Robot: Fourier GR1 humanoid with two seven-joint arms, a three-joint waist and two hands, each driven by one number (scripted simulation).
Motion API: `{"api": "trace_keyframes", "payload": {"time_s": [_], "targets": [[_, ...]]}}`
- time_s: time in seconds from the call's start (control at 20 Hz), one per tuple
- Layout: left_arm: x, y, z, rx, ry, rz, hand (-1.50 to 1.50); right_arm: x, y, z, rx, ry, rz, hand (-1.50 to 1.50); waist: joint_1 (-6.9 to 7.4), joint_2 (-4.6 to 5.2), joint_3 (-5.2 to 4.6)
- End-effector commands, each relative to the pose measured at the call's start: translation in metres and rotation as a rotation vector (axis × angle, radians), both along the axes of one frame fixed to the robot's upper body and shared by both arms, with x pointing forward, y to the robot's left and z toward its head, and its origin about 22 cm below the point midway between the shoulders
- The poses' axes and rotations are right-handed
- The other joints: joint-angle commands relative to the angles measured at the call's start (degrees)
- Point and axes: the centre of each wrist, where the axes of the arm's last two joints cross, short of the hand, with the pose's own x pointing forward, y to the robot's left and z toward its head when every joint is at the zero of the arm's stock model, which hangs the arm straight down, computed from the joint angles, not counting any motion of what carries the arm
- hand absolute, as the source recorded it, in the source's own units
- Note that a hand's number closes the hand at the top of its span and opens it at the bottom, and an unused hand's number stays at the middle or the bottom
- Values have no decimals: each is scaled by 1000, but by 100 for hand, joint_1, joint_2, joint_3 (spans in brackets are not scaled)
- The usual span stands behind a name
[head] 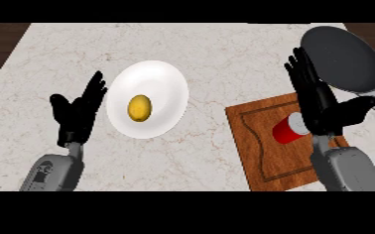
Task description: Pick the can from the cutting board and place it in the pan
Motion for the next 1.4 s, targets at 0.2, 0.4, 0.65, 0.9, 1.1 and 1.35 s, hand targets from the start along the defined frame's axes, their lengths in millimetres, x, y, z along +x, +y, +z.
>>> {"api": "trace_keyframes", "payload": {"time_s": [0.2,0.4,0.65,0.9,1.1,1.35], "targets": [[5,18,41,-9,-150,38,0,18,-63,89,19,-267,213,150,114,26,159],[-8,12,27,-69,-108,51,0,-20,-123,70,-392,-209,-30,150,-117,-2,152],[-19,18,52,-62,-131,59,0,-79,-179,66,-574,-156,10,-150,-160,-21,157],[-7,9,40,-61,-131,60,0,-78,-196,112,-776,-188,69,-150,-46,46,145],[4,14,56,-71,-144,27,0,-64,-174,129,-844,-211,118,-150,63,62,144],[-8,14,45,-52,-141,12,0,-55,-148,173,-1075,-81,174,-150,156,62,136]]}}
